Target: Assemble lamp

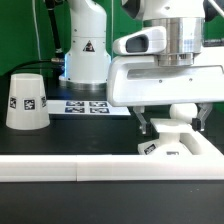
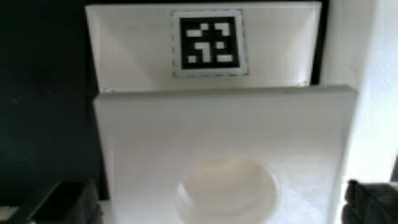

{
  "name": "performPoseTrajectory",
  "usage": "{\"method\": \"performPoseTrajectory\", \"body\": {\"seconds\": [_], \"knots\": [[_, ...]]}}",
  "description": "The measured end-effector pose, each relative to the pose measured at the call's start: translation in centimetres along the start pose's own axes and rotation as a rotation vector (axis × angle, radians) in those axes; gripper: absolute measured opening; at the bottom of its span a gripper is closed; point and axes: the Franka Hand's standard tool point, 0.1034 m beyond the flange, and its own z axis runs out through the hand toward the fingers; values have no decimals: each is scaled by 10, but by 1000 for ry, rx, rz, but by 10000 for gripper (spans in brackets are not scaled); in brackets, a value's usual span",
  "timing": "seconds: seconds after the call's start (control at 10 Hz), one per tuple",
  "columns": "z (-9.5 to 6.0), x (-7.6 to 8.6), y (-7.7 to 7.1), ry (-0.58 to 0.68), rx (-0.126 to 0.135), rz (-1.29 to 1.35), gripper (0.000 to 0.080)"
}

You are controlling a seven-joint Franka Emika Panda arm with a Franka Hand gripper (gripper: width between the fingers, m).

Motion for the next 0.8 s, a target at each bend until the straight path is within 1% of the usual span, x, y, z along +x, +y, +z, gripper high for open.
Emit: {"method": "performPoseTrajectory", "body": {"seconds": [0.1, 0.2, 0.3, 0.4, 0.5, 0.6, 0.7, 0.8], "knots": [[-7, -12, 2, -9, -3, 30, 698], [-16, -28, 3, -20, -7, 69, 698], [-24, -44, 1, -30, -11, 113, 699], [-32, -61, -6, -38, -16, 152, 699], [-37, -77, -9, -50, -18, 179, 699], [-37, -93, -11, -61, -17, 242, 699], [-35, -106, -15, -66, -16, 288, 699], [-31, -114, -20, -68, -14, 319, 699]]}}
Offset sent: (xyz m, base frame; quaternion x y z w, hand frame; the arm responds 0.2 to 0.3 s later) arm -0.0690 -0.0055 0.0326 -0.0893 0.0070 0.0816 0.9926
